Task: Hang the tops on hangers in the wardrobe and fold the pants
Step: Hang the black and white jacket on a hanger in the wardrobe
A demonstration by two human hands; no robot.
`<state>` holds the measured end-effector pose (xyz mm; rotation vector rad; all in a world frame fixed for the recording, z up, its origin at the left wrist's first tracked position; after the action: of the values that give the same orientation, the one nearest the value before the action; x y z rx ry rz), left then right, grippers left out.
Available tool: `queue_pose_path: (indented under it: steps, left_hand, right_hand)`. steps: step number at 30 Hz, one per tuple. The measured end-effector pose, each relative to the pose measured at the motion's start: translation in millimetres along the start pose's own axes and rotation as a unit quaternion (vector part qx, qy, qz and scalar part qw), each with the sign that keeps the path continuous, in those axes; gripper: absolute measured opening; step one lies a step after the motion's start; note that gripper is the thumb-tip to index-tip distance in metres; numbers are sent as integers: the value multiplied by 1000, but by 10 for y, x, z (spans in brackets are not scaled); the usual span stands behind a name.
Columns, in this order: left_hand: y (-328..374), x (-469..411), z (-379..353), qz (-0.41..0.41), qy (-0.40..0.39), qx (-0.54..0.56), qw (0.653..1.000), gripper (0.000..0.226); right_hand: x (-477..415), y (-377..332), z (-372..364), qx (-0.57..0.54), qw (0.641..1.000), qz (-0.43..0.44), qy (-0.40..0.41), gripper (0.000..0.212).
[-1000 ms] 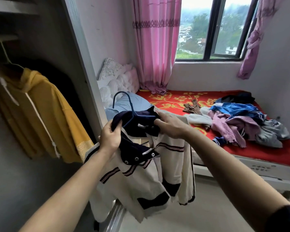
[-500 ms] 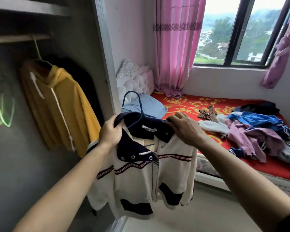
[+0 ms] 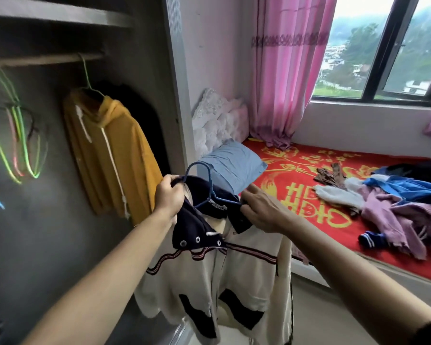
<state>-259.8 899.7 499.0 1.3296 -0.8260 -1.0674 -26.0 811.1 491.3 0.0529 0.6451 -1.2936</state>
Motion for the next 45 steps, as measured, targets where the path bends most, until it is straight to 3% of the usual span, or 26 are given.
queue_pose_path:
  steps: [4,6,10,14,16,18,20,23,27,29,32,35,37,42,45]
  left_hand:
    - [-21,55,35,12,31,59,998,29]
    - [13,69,31,17,35,87,995,30]
    - [151,68,117,18,53,118,991,32]
    - [165,93,328,-25,73,18,997,22]
    - [224,31,384,-53,10,-57,997,7]
    - [294,-36,407,-39,-99,-146,984,28]
    - [304,-98,469,-19,-143,-189,971,48]
    - [227,-147,562,-31,-142,-232,962,36]
    - [69,-89,627,-56,-180,-328,926,41]
    - [43,-65,610,-49,-151,-269,950,36]
    - [114,-58,578,-57,-47,-210,975,41]
    - [185,-43,529,-163,20,-274,948,46]
    - [196,-32,522,-205,23,-266,942,44]
    - [88,14,731,-182,-50,-191,963,47]
    - [44,31,900,-274,23,-289,917,48]
  right_hand:
    - [-18,-134,-97,-18,999,27,-30,35]
    - [-45,-224,-170,12,998,54,-20,46]
    - [-86,-81,-167,134,986,97,-6,45]
    - [-56,74,-181,140,989,50,-2,47]
    - [-135,-50,-179,76,994,59,58,44]
    - [-206,-166,-156,-27,993,50,102,38]
    - [-226,-237,-152,-87,988,46,123,32]
    - [-223,-313,-174,-95,982,81,143,30]
    - [-222,-347,-191,-87,983,92,136,32]
    - [-229,-307,-169,-78,983,92,140,31]
    - [-283,-219,-90,-61,985,72,143,34]
    - [-316,-149,-52,-62,987,49,141,33]
    - [-330,-120,-29,-73,985,31,152,33]
    - [-488,-197,61,-104,974,0,199,38]
    - [-632,-334,76,-88,972,-1,220,41]
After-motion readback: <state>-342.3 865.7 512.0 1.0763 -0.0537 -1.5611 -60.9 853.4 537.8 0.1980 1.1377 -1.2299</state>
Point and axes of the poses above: each hand's wrist, its own x-axis away from the middle knuckle, its own z-axis out of the back of the hand, y = z × x, the point moved 2 cm from there along -x, towards the middle knuckle, and after that the axes turned 13 degrees about y, right-handed, at the moved point
